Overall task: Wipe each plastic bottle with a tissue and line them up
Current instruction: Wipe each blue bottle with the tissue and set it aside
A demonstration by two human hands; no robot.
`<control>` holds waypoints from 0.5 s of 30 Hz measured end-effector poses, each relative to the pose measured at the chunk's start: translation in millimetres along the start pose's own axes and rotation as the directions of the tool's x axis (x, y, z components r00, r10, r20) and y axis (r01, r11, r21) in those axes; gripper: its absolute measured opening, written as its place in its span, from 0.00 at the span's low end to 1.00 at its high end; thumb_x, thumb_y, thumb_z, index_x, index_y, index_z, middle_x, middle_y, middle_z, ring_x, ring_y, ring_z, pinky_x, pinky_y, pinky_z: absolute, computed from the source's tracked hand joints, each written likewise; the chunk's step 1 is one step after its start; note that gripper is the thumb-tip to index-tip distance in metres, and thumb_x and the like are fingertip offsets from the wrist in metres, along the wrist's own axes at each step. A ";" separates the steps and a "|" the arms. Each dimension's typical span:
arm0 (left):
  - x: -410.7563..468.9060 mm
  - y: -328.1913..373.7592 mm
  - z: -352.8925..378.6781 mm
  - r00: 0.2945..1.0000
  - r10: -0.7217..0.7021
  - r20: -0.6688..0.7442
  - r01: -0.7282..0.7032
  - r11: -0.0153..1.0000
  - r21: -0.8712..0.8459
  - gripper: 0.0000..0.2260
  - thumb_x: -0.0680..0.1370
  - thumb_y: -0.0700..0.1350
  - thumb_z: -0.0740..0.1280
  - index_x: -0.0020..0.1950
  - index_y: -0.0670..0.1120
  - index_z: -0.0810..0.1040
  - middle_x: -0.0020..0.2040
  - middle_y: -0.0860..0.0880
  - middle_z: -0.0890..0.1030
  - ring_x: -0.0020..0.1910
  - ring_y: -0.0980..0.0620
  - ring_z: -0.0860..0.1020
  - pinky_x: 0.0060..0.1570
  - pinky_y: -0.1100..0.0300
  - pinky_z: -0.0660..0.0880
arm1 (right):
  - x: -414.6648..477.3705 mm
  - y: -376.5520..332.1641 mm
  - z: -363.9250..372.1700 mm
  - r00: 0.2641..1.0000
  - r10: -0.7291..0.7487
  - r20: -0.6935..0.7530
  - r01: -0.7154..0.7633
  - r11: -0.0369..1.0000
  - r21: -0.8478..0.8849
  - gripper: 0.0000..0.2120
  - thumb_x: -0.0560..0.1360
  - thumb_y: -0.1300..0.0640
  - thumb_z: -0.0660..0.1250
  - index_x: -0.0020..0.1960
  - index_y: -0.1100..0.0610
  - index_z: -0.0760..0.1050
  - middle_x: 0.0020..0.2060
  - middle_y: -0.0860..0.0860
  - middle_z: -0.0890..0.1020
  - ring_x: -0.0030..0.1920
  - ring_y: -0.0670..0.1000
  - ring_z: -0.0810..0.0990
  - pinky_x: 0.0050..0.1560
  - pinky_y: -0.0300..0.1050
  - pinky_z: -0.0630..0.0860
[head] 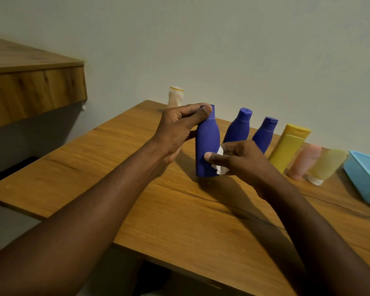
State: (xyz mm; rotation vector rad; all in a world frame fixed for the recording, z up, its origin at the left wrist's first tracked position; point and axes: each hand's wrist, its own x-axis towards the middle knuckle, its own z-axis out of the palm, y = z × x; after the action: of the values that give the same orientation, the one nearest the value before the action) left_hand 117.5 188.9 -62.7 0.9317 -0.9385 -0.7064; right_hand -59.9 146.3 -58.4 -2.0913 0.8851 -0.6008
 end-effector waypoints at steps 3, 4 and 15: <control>1.5 0.3 -0.7 0.999 -0.026 -0.020 0.025 0.999 -0.043 0.11 0.82 0.44 0.70 0.62 0.41 0.84 0.60 0.45 0.85 0.58 0.48 0.84 0.54 0.48 0.84 | -0.1 -2.0 -3.8 0.999 0.041 -0.025 -0.040 0.999 0.010 0.14 0.71 0.46 0.75 0.48 0.56 0.83 0.41 0.51 0.86 0.44 0.50 0.85 0.46 0.47 0.81; 2.0 0.4 -0.7 0.999 -0.036 -0.031 0.034 0.998 -0.062 0.11 0.82 0.44 0.71 0.61 0.42 0.84 0.59 0.45 0.85 0.56 0.49 0.84 0.53 0.49 0.84 | -0.4 -2.9 -5.4 0.998 0.055 -0.031 -0.055 0.998 0.019 0.15 0.70 0.47 0.75 0.48 0.57 0.84 0.42 0.52 0.86 0.44 0.51 0.85 0.47 0.48 0.82; 6.3 0.7 -5.2 0.980 -0.100 -0.171 0.075 0.987 -0.145 0.09 0.80 0.49 0.73 0.55 0.45 0.85 0.55 0.44 0.86 0.53 0.48 0.83 0.50 0.50 0.85 | -1.8 -5.2 1.9 0.997 0.072 0.000 -0.071 0.984 0.163 0.19 0.66 0.54 0.80 0.55 0.55 0.80 0.48 0.53 0.83 0.45 0.52 0.86 0.47 0.46 0.84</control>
State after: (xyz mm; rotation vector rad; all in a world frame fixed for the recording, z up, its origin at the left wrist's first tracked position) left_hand 125.0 185.7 -61.3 0.9019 -0.6859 -0.7406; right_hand -57.8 151.0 -55.6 -1.9049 0.8800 -0.6201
